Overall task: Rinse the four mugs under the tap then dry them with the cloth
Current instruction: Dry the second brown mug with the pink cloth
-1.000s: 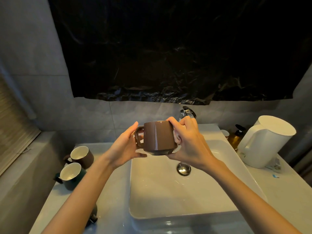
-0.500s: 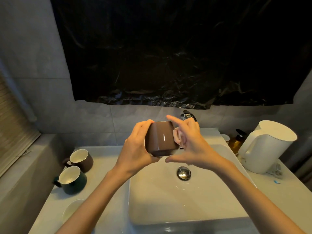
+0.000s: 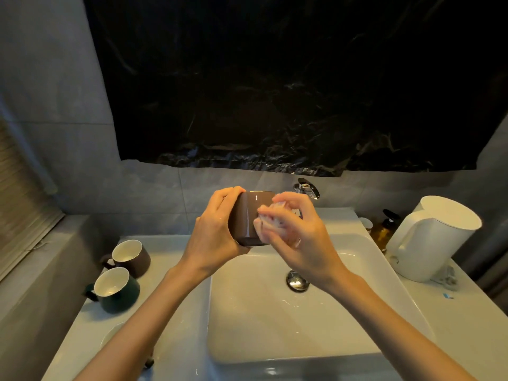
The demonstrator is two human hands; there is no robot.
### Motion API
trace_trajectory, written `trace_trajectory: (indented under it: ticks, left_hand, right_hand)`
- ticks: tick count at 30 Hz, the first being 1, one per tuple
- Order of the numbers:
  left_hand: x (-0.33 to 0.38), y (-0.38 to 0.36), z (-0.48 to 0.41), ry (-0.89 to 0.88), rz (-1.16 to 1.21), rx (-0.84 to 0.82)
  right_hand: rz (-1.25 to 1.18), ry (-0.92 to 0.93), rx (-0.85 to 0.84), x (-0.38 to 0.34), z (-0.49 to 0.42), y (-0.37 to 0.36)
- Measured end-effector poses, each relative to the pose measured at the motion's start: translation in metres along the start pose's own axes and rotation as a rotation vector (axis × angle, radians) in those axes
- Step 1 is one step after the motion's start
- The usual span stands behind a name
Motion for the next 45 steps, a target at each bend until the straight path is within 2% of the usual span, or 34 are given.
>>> trace_trajectory:
  ticks: [3,7,8,12,13,14,17,18,19,22,24,29,31,35,37,41,45]
  left_hand:
    - [-0.001,-0.001,0.001,-0.01,-0.001,-0.012]
    - [0.003,-0.008,0.003,-0.022,0.024,-0.031]
    - [0.002,-0.008,0.003,-0.006,0.041,-0.019]
    - [-0.005,-0.007,0.002,0.049,0.096,0.01]
    - [-0.005,-0.009,0.002,0.048,0.106,0.002]
    - [-0.005,-0.01,0.003,0.048,0.122,-0.003]
    - [-0.005,-0.012,0.003,0.043,0.195,0.008]
    - [-0.006,-0.011,0.002,0.05,0.227,0.019]
    - [-0.008,-0.01,0.002,0.059,0.258,0.034]
    - [-0.014,-0.005,0.002,0.081,0.306,0.063]
    - [-0.016,-0.005,0.002,0.095,0.327,0.049]
    - [-0.009,-0.016,0.0,0.111,0.416,-0.009]
    - [-0.013,-0.015,0.001,0.163,0.486,0.017]
    - [-0.019,-0.01,0.002,0.223,0.523,0.026]
    - [-0.016,-0.012,0.002,0.231,0.552,0.007]
    - [-0.01,-0.019,0.001,0.251,0.59,-0.016]
    - [-0.02,-0.013,0.003,0.301,0.655,0.019]
  right_hand:
    - [0.042,0.125,-0.059,-0.011,-0.005,-0.003]
    - [0.016,-0.08,0.059,0.012,-0.027,0.008]
    - [0.026,-0.078,0.068,0.01,-0.025,0.006]
    - [0.152,0.226,-0.038,-0.032,-0.001,-0.014]
    - [0.144,0.23,-0.058,-0.031,-0.002,-0.016]
    - [0.107,0.175,-0.042,-0.023,-0.008,-0.012]
    - [-0.044,-0.139,0.06,0.02,-0.027,0.009]
    - [-0.059,-0.171,0.074,0.025,-0.027,0.012]
    - [-0.057,-0.152,0.079,0.024,-0.023,0.013]
    - [-0.037,0.057,0.043,-0.005,0.0,0.01]
    - [-0.041,0.096,0.007,-0.008,0.002,0.008]
    - [-0.133,-0.254,0.104,0.034,-0.031,0.018]
    - [-0.169,-0.243,0.127,0.029,-0.021,0.017]
    - [-0.188,-0.063,0.058,0.004,0.001,0.014]
    - [-0.231,-0.149,0.04,0.017,-0.012,0.015]
    - [-0.334,-0.377,0.116,0.045,-0.028,0.015]
    - [-0.359,-0.26,0.163,0.026,0.0,0.018]
Point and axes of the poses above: each hand's wrist, its own z-axis away from the middle knuckle, its own y-axis out of the back of the hand, x = y × z, the point moved 10 cm from there along -z, towards the middle knuckle, and after that the axes turned 10 degrees about z, right-handed, at the moved point
